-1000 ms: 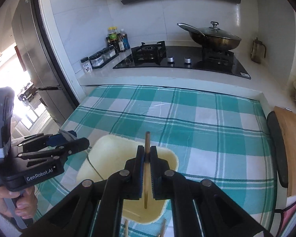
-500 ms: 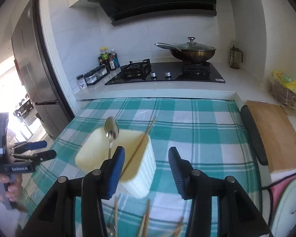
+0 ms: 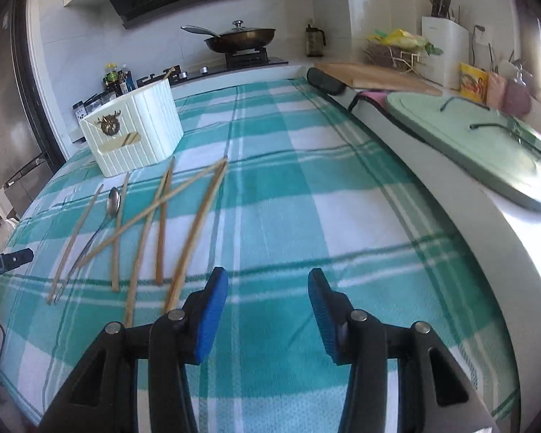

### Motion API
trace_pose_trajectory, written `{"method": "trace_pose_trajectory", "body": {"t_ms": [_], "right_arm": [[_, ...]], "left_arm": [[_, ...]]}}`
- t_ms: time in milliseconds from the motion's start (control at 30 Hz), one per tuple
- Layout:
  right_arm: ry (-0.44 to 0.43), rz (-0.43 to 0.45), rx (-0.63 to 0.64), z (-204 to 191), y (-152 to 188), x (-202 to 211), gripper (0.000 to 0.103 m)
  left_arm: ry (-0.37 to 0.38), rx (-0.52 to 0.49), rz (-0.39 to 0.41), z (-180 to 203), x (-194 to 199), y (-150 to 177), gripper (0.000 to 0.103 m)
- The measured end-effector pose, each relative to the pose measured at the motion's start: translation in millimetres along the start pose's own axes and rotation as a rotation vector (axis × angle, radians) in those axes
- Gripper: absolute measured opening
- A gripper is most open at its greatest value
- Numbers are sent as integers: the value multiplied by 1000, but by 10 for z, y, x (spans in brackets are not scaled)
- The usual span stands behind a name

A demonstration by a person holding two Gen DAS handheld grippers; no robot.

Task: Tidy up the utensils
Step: 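Open both grippers and withdraw them back over the remaining utensils, then close left gripper on one chopstick while right gripper closes on another chopstick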

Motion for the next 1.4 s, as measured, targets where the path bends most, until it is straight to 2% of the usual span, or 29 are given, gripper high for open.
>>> {"method": "trace_pose_trajectory", "body": {"t_ms": [167,333,467,633,700,767,833,933,1067,1133,1167,1200,1267,1400], "right_arm": [[-22,-16,-2,-15,77,-25,47],[-83,-41,11,-149,-101,-148,47],[-128,-95,26,-283,-274,-397,29],[-205,-167,6,-429,-403,-719,23],[-160,-168,42,-486,-424,-776,14],[-127,-180,44,-475,-450,-779,13],[-131,-185,28,-424,-452,-769,13],[-89,-192,79,-452,-451,-743,16],[9,-187,232,-661,-436,-787,16],[24,-178,251,-669,-443,-800,16],[25,-173,244,-649,-444,-800,11],[34,-169,238,-624,-446,-793,8],[48,-159,217,-548,-440,-771,7],[71,-144,166,-318,-423,-719,7]], "left_arm": [[-3,-46,14,129,3,-19,85],[-16,-95,12,284,-110,-124,85],[-23,-121,-8,386,-249,-197,85],[-65,-147,-13,474,-381,-240,85],[-75,-152,-19,483,-429,-238,85],[-85,-156,-26,486,-471,-228,85],[-90,-159,-34,486,-514,-224,85],[-100,-160,-45,501,-589,-233,85],[-99,-169,-42,578,-642,-297,83],[-97,-170,-37,605,-649,-318,68],[-101,-177,-32,621,-640,-323,52],[-98,-187,-28,634,-628,-325,30],[-97,-202,-31,638,-616,-321,6],[-118,-144,-33,455,-563,-319,5]]}}
Point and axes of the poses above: each gripper's, at about its wrist camera, not at the fingertips, and x roughly against the way its jaws point, z to its right, y to its underside, the point moved 1 cm from there along -x, roughly the way its jaws point, and after that the axes turned 3 degrees about -z, right-handed, at the moved point
